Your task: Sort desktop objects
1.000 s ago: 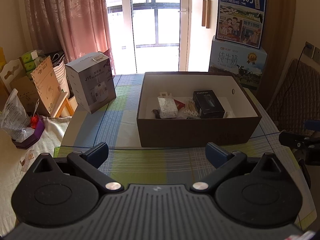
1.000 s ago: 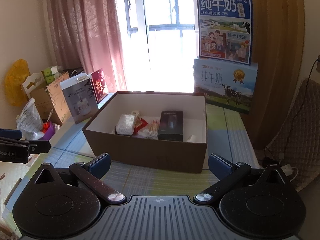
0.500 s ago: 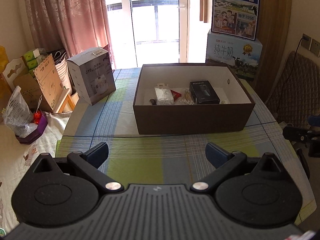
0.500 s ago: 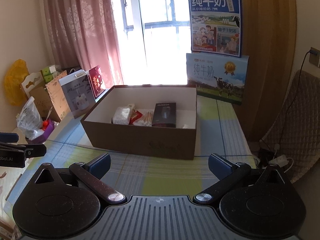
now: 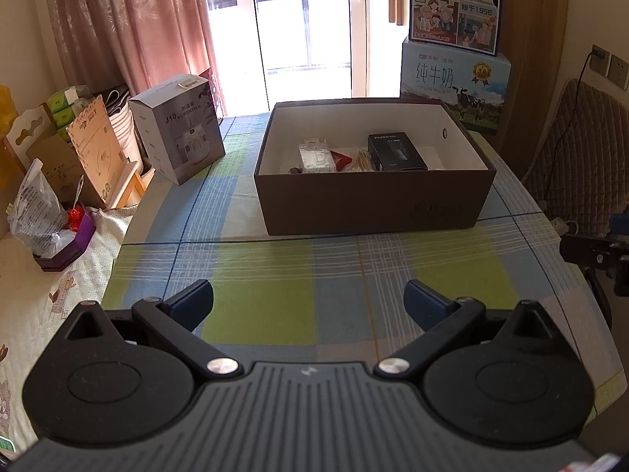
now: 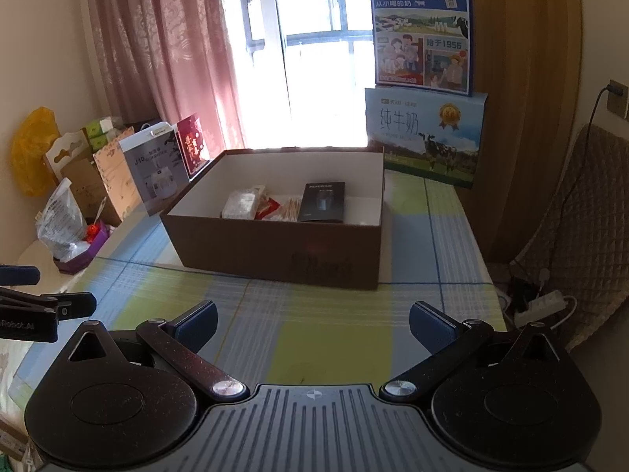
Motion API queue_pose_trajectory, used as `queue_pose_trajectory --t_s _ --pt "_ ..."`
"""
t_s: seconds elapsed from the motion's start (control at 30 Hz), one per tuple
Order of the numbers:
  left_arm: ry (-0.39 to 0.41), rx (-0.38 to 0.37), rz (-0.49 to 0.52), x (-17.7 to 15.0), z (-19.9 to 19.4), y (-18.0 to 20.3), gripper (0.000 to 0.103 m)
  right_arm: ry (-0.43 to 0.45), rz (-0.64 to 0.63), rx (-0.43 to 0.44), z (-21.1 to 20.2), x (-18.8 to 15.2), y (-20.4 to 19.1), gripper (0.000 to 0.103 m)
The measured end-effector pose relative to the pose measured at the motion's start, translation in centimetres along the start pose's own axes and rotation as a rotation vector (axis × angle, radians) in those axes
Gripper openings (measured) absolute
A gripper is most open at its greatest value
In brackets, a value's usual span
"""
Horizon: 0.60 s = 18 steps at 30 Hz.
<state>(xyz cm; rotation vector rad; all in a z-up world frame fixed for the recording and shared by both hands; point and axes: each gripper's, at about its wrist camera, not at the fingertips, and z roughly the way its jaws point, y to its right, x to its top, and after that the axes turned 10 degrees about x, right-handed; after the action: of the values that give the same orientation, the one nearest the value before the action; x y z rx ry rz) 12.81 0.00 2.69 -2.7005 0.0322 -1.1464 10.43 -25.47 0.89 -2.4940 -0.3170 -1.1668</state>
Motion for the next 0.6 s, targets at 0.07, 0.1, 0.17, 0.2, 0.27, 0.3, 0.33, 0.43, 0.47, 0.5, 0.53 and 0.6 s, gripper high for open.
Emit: queue_pose_trajectory --t_s 0.07,0.1,0.17,0.2,0.27,0.3,0.33,0.43,0.47,0.5,0.53,0.6 --pt "-0.004 0.001 0.002 -0.2 0.0 0.1 0.102 -0.006 -0.003 0.006 0.0 -0.3 -0.1 0.101" --pt "-0.005 0.001 0.002 -0.3 -0.1 0.2 0.102 -0.011 -0.003 0.010 0.1 -0.4 -0.2 0.101" --pt "-0.008 0.002 0.003 -0.5 -0.1 0.2 0.102 -0.021 -0.005 0.019 0.1 -0.8 -0.3 0.101" --pt "-0.009 0.004 0.003 -0.6 -0.1 0.2 0.102 -0.027 -0.005 0.021 0.2 -1.0 -0.3 0.101" --pt "-0.012 0.004 0.004 -0.8 -0.1 0.2 0.102 -0.038 -0.007 0.025 0.4 -1.3 -0.4 0.101" --pt "-0.014 0.005 0.004 -0.8 -0.1 0.2 0.102 -0.043 -0.007 0.027 0.4 -1.5 -0.5 0.101" --pt "-0.016 0.006 0.005 -0.9 -0.1 0.2 0.102 -0.048 -0.006 0.029 0.5 -1.6 -0.5 0.101" --pt "-0.023 0.008 0.006 -1.2 -0.2 0.2 0.102 -0.059 -0.005 0.036 0.6 -1.9 -0.6 0.101" --pt "-0.026 0.008 0.007 -1.4 -0.1 0.2 0.102 -0.063 -0.004 0.038 0.7 -2.0 -0.7 0.101" --pt "-0.029 0.009 0.008 -1.5 -0.1 0.3 0.102 -0.067 -0.004 0.039 0.7 -2.1 -0.7 0.101" --pt "-0.032 0.009 0.009 -1.6 -0.1 0.3 0.102 -0.071 -0.004 0.040 0.8 -2.2 -0.8 0.101" --pt "-0.038 0.008 0.015 -1.9 -0.1 0.4 0.102 -0.079 -0.003 0.045 1.0 -2.4 -0.9 0.101"
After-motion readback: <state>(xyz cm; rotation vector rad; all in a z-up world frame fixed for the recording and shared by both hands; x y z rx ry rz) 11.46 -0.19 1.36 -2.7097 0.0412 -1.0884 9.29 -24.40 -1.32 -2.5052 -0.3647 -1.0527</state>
